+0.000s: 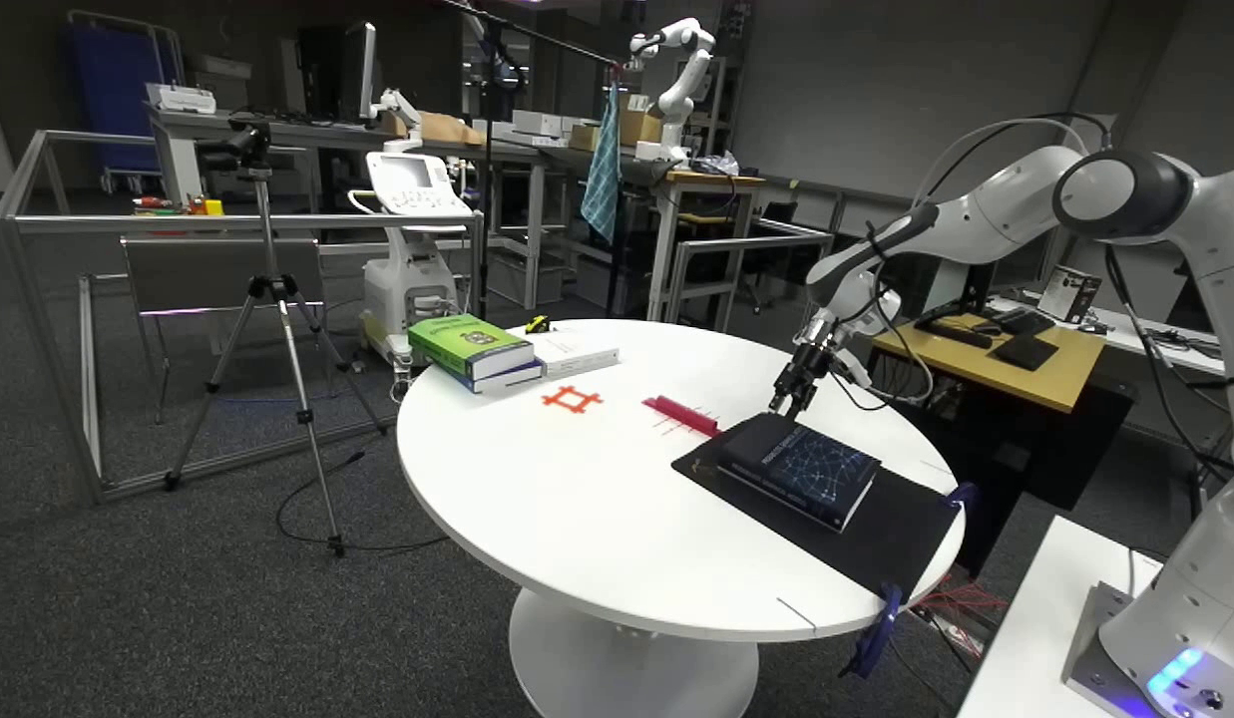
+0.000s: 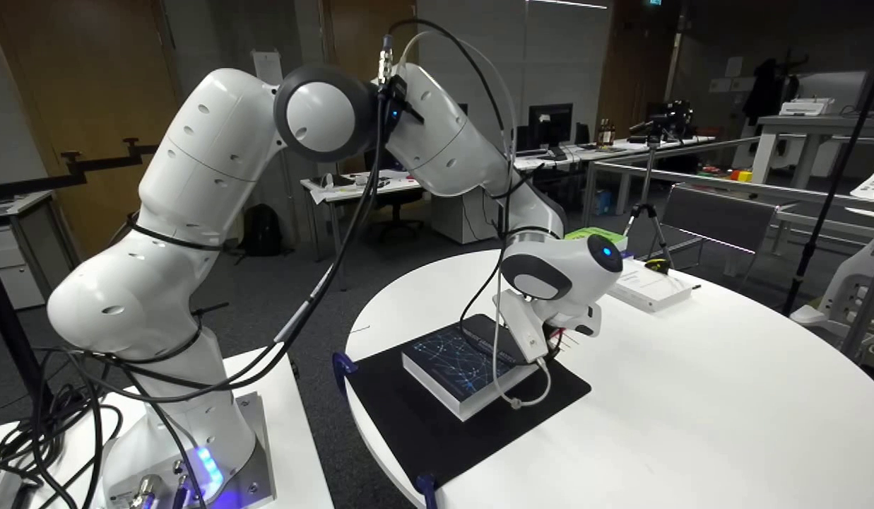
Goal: Flip open the cover of the book
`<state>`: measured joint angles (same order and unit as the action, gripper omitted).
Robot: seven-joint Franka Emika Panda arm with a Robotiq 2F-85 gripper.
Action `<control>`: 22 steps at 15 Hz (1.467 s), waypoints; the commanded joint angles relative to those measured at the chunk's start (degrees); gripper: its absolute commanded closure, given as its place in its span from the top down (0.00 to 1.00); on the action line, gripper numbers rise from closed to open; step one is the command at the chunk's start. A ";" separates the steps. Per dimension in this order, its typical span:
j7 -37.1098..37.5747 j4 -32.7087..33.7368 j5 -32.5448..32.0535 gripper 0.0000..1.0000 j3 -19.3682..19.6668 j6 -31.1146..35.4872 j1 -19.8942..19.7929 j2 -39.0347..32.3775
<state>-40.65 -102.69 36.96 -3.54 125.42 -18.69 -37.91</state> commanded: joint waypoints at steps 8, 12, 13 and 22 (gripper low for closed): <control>-0.29 -3.21 0.06 1.00 -1.10 -3.99 1.04 9.03; -0.35 -5.66 -0.97 1.00 -0.36 -6.07 2.07 12.49; -1.06 -6.28 -2.08 1.00 -0.07 -7.16 2.32 13.30; -4.16 -14.11 -6.98 1.00 0.44 -8.48 3.72 20.64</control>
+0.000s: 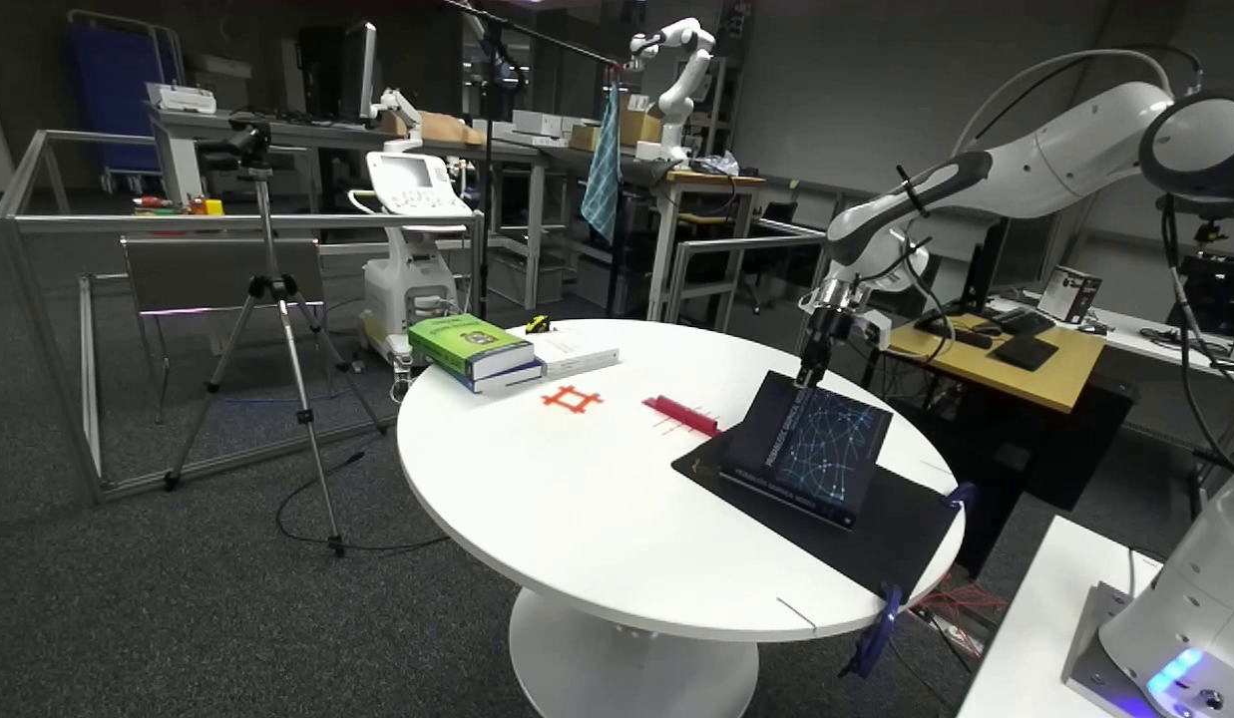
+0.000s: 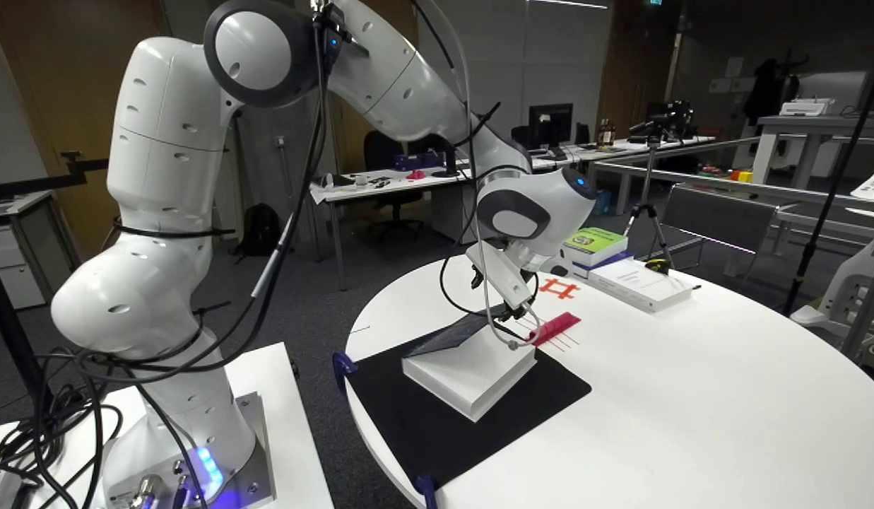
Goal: Flip open the cover of the book
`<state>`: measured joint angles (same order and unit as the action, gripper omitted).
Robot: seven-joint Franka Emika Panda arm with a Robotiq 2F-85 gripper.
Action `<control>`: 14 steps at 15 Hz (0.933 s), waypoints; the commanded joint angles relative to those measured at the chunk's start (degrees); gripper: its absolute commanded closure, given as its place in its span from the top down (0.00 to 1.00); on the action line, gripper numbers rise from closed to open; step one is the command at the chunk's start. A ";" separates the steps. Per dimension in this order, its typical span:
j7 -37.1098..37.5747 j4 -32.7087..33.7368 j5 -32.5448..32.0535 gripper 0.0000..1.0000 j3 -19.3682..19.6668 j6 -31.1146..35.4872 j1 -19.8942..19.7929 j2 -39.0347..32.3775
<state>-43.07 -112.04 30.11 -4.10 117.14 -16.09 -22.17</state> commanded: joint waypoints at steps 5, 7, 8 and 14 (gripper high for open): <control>-4.28 -10.51 5.23 1.00 0.84 2.00 1.86 9.70; -5.29 -12.72 6.35 1.00 1.16 2.66 2.74 11.73; -5.72 -13.78 6.79 1.00 1.28 3.05 3.19 12.71; -6.80 -19.67 5.93 1.00 1.63 7.56 6.83 18.38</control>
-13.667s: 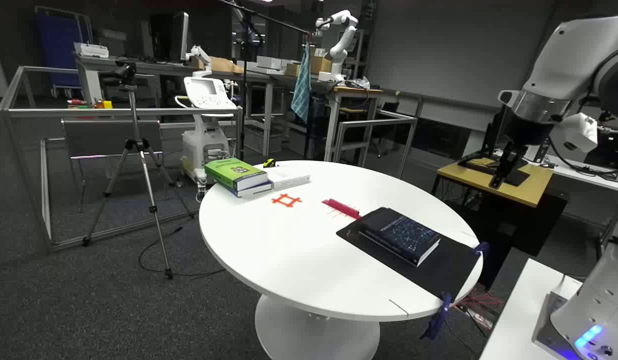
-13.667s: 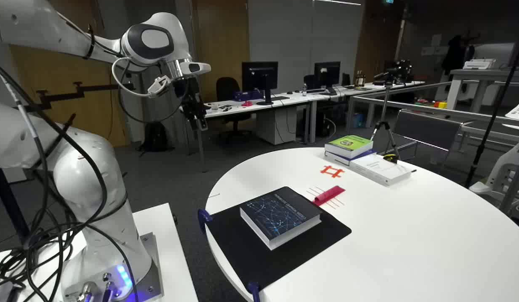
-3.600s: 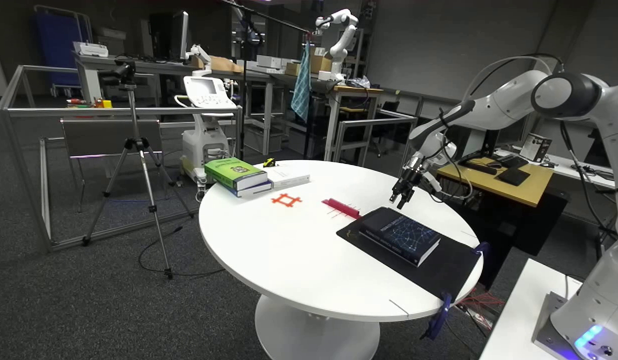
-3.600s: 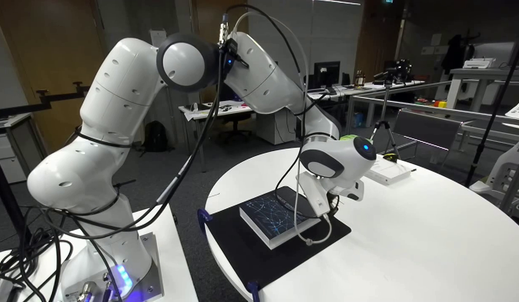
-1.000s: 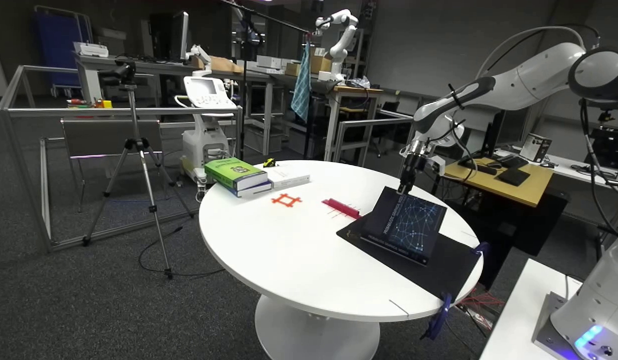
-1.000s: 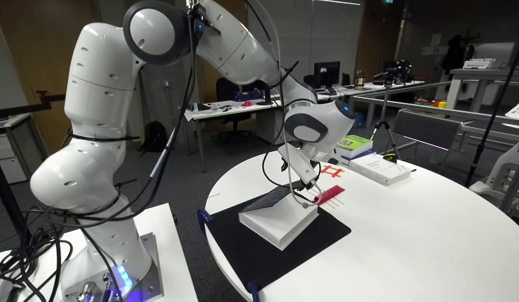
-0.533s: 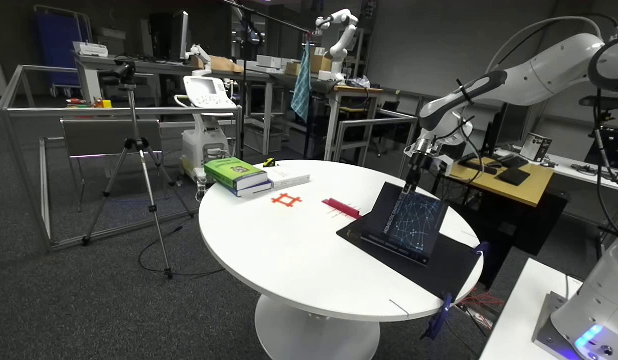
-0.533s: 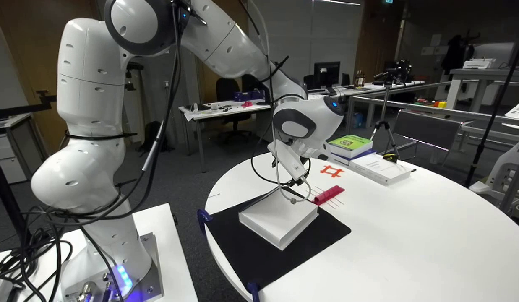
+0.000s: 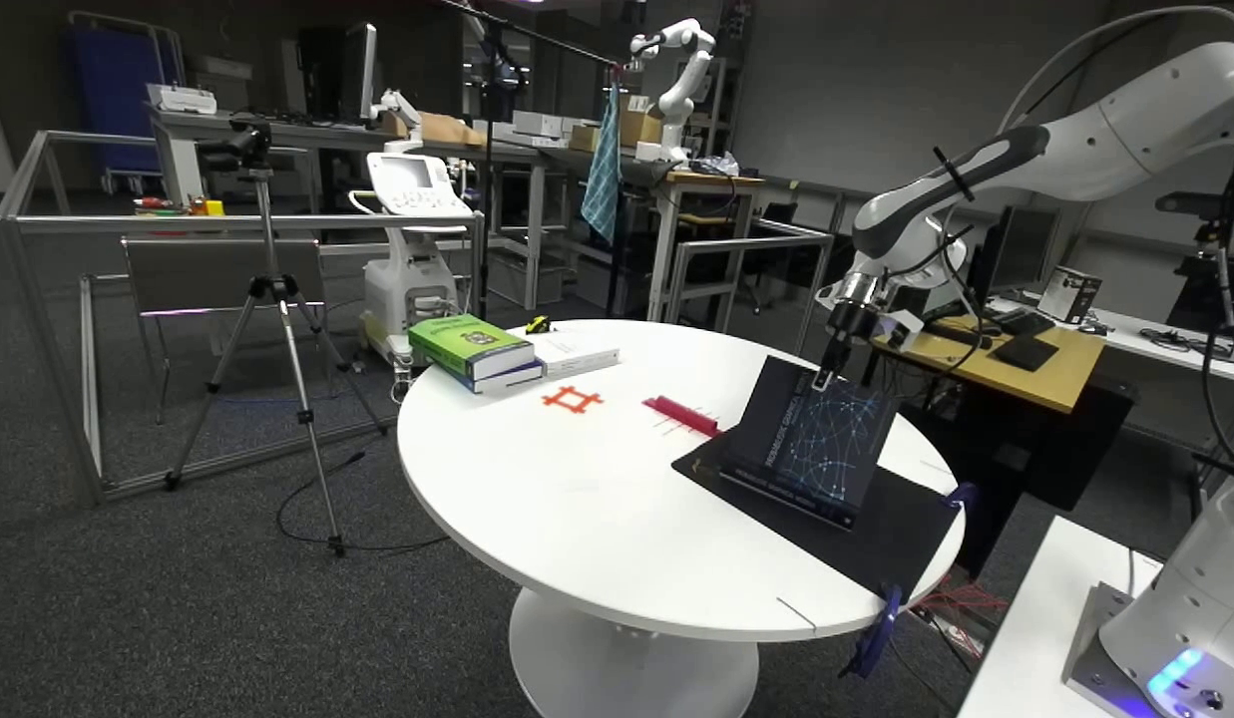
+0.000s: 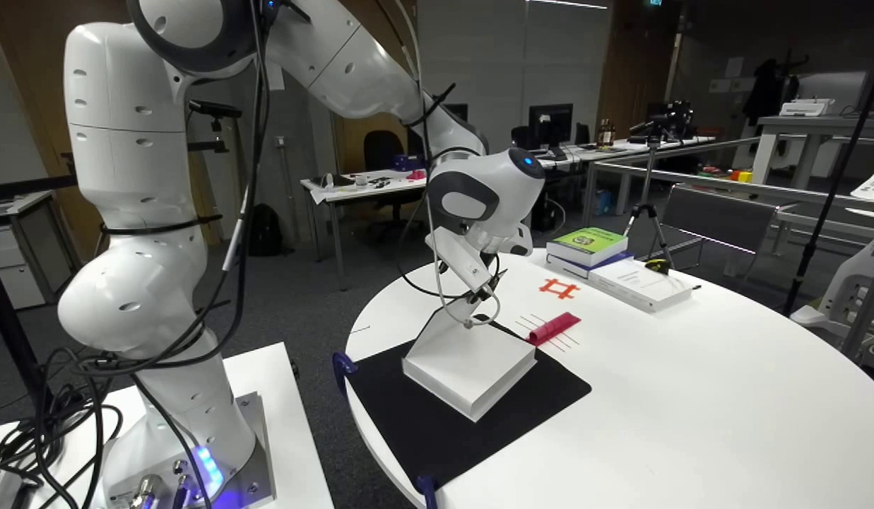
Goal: Flip open the cover of the book
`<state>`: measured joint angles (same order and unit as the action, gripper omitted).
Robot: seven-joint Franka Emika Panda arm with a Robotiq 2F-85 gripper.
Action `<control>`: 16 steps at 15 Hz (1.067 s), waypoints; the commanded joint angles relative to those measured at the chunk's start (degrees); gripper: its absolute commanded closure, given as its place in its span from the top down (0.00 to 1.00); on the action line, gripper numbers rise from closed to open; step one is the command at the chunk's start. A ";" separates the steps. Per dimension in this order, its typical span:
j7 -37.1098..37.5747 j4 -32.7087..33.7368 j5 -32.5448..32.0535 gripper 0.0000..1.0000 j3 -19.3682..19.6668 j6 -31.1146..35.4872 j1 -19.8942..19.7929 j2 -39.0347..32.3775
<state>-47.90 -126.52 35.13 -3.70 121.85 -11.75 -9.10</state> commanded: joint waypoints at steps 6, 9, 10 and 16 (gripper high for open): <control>-2.04 -10.21 1.12 1.00 1.02 5.77 6.57 11.03; -2.09 -12.55 0.97 1.00 0.84 7.14 8.93 13.79; -2.11 -13.21 0.90 1.00 0.80 7.46 9.71 14.50; -1.89 -17.28 0.37 1.00 0.51 8.78 14.09 18.16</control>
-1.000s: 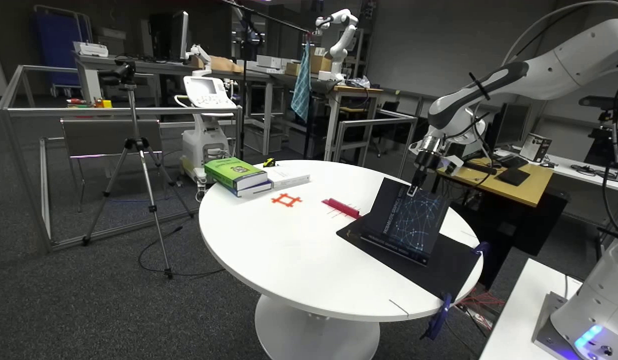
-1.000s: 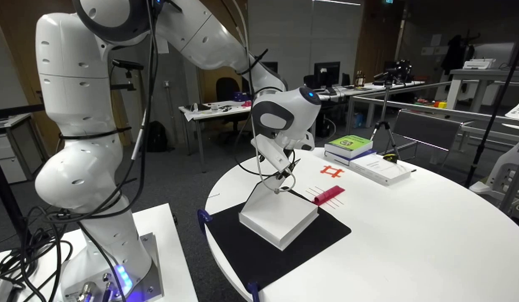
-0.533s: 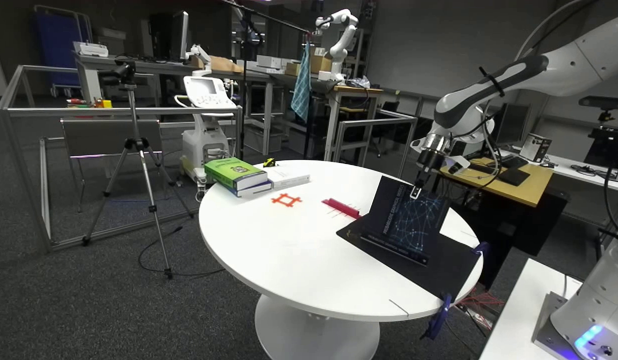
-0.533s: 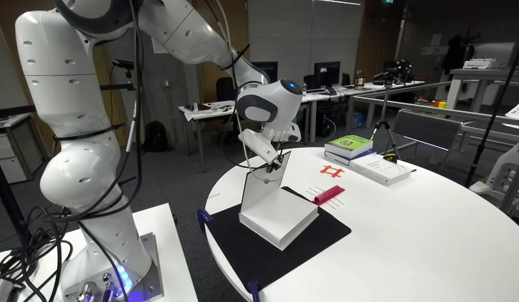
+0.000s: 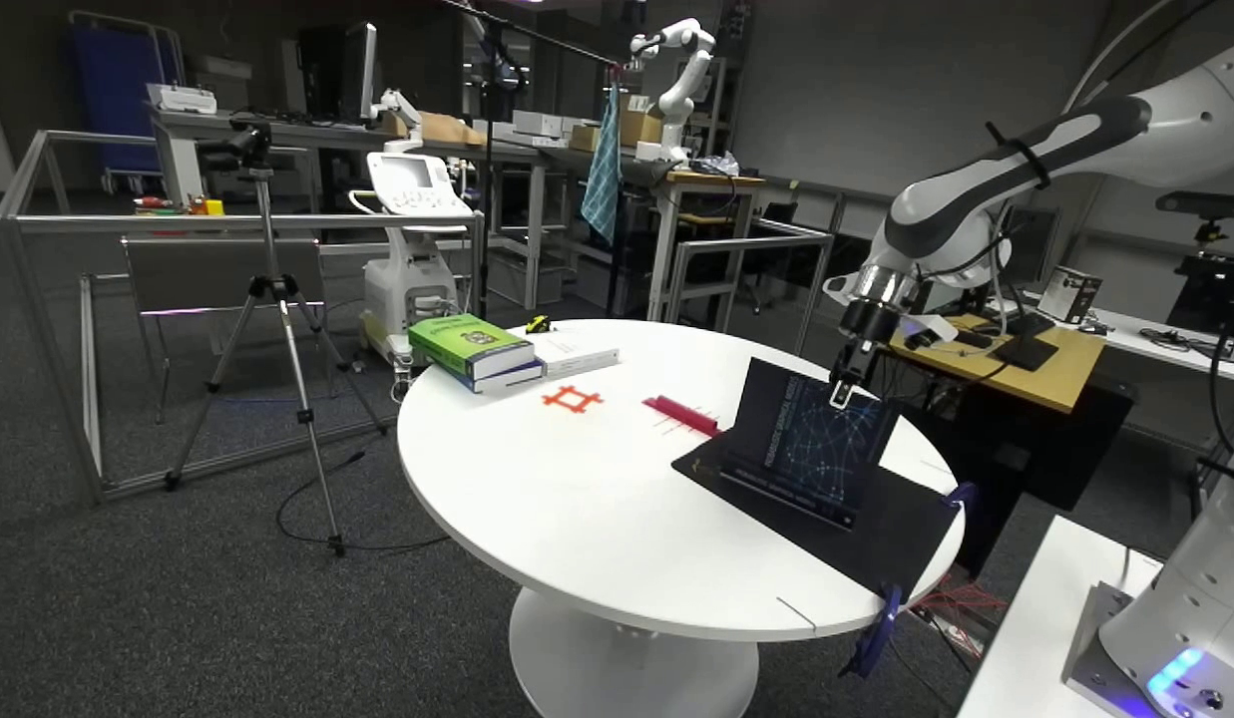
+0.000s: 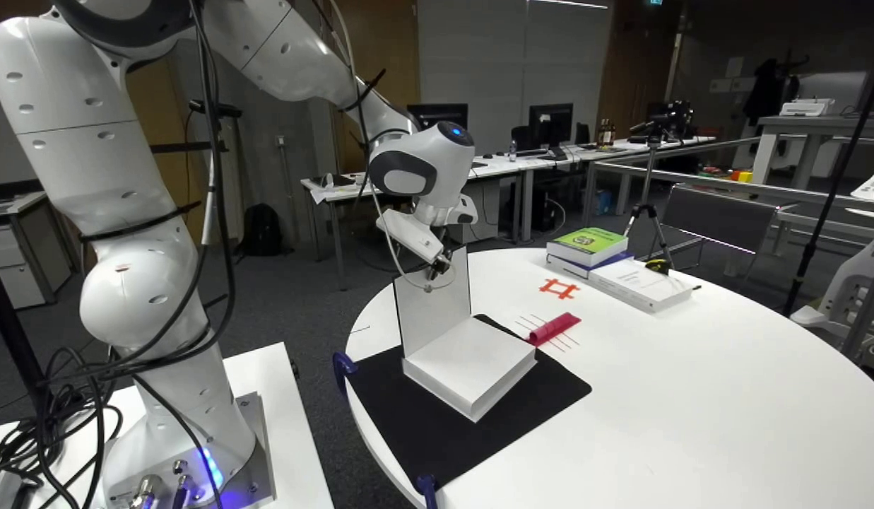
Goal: Flip open the cover of the book
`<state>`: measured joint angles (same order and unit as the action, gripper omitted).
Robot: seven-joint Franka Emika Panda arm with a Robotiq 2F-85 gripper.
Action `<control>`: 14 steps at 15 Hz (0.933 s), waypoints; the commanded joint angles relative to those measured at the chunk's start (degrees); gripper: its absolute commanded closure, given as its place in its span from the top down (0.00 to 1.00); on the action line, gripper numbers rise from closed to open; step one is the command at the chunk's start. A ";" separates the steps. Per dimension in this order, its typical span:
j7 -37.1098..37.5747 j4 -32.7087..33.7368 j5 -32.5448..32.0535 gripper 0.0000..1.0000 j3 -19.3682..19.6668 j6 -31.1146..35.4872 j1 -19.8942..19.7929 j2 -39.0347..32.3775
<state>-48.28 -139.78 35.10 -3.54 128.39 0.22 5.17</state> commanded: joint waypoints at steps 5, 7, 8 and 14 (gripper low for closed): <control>-1.34 -6.82 -0.15 1.00 -0.18 3.37 5.14 5.20; -1.37 -7.64 -0.20 1.00 -0.44 3.76 6.20 5.41; -1.52 -7.94 0.22 1.00 -0.57 3.75 6.77 5.52; -2.73 -9.05 3.12 1.00 -1.74 5.88 10.04 6.09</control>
<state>-48.77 -146.40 35.73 -4.83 130.99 8.74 8.59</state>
